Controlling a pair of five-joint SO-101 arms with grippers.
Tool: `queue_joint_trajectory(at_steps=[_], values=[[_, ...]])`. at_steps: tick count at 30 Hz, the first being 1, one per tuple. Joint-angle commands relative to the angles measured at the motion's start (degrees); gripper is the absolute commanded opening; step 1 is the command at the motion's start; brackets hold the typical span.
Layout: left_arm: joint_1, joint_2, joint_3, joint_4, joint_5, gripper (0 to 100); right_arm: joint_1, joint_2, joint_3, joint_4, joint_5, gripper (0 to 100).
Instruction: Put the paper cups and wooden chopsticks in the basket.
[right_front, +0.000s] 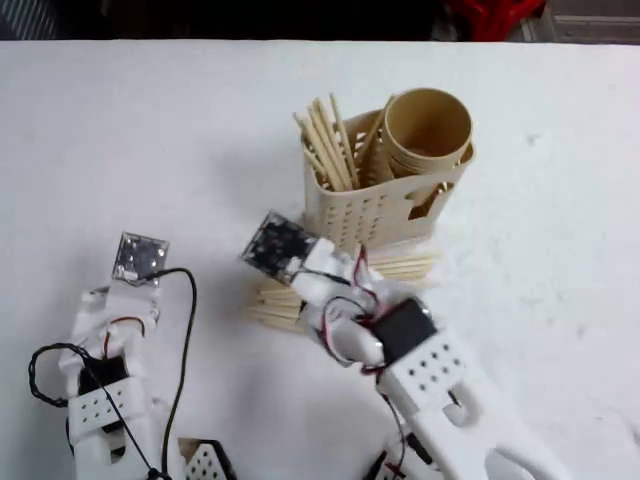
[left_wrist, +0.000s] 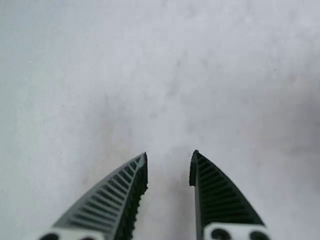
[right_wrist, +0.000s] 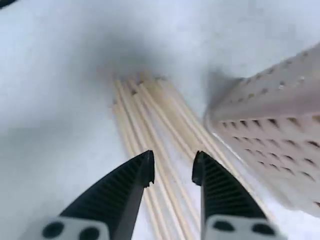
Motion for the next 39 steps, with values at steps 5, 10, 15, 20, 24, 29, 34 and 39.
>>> queue_joint_trajectory(at_steps=[5,10,15,20,24,29,34,39], values=[[0.8,-0.7,-0.2,-1.1,0.3,15,-4.6,11.5,0.5,-7.0,0.9,14.4],[0.8,-0.7,-0.2,-1.1,0.3,15,-5.0,18.7,0.4,-9.5,5.2,14.7],[0.8,-0.7,-0.2,-1.1,0.3,15,-4.8,21.4,1.2,-10.0,7.6,14.9],[0.8,-0.7,-0.2,-1.1,0.3,15,-4.9,20.5,8.1,-16.6,10.0,14.9],[0.8,-0.7,-0.2,-1.1,0.3,15,-4.6,20.9,9.5,-17.6,10.8,14.9],[0.8,-0.7,-0.2,-1.1,0.3,15,-4.6,23.1,9.5,-17.7,10.8,14.6],[0.8,-0.7,-0.2,-1.1,0.3,15,-4.5,27.2,9.5,-20.5,10.8,14.5],[0.8,-0.7,-0.2,-1.1,0.3,15,-4.5,29.9,9.4,-21.4,10.8,14.4]])
